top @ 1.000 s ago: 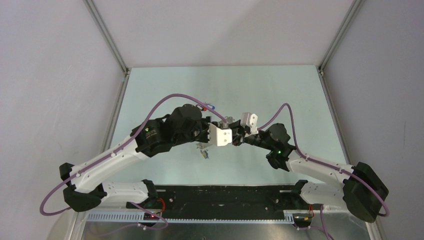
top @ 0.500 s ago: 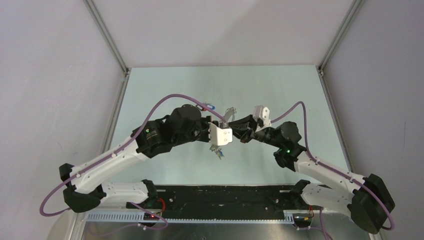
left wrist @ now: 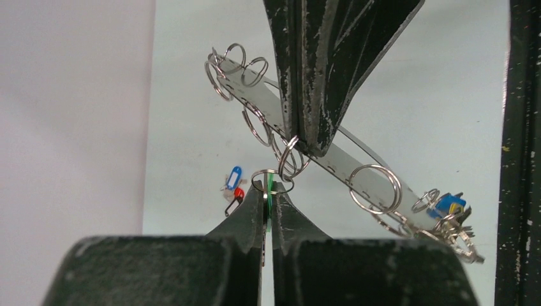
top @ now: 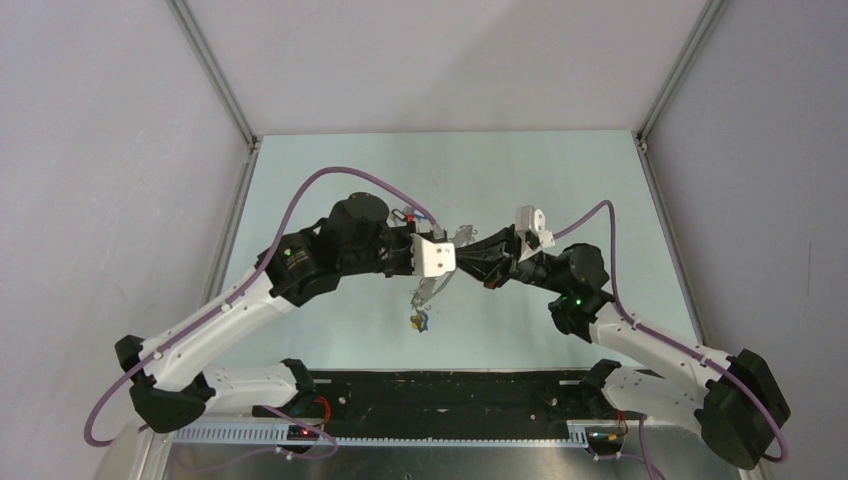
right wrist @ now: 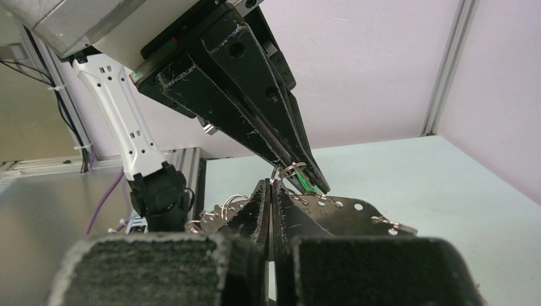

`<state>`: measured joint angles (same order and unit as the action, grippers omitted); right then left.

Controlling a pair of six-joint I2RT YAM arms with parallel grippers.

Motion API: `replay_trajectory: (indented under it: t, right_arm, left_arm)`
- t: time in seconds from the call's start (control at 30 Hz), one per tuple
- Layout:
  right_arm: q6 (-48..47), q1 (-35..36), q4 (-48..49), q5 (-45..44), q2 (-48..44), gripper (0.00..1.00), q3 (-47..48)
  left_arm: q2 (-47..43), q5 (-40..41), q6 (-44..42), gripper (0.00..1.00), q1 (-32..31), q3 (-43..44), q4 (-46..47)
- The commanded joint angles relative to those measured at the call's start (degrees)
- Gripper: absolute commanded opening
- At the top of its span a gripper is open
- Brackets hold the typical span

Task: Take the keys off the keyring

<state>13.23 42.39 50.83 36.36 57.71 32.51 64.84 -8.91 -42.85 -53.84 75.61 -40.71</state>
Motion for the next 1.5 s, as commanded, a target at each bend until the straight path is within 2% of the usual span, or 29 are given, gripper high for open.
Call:
replay_trajectory:
  t: [0.0, 0.37, 0.77, 1.47]
  right_arm:
    - [5.1, -0.4, 8.8, 1.6, 0.0, 0.0, 2.3]
    - [14.9, -2.4, 17.9, 3.9, 4.7, 0.0, 2.4]
    - [24.2, -3.4, 16.4, 10.8, 5.4, 0.0, 2.4]
    - [29.9, -1.6, 14.0, 16.1, 12.7, 0.0, 4.8]
  left_arm:
    - [-1.5, -8.0, 0.6, 0.0, 0.7, -1.2, 3.1]
    - [-1.8, -9.3, -0.9, 0.0, 0.8, -2.0, 3.2]
    - [-3.1, -7.4, 0.0, 0.0, 2.5, -2.4, 4.8]
    - [-5.8, -4.5, 0.1, 0.0, 2.8, -4.6, 8.9]
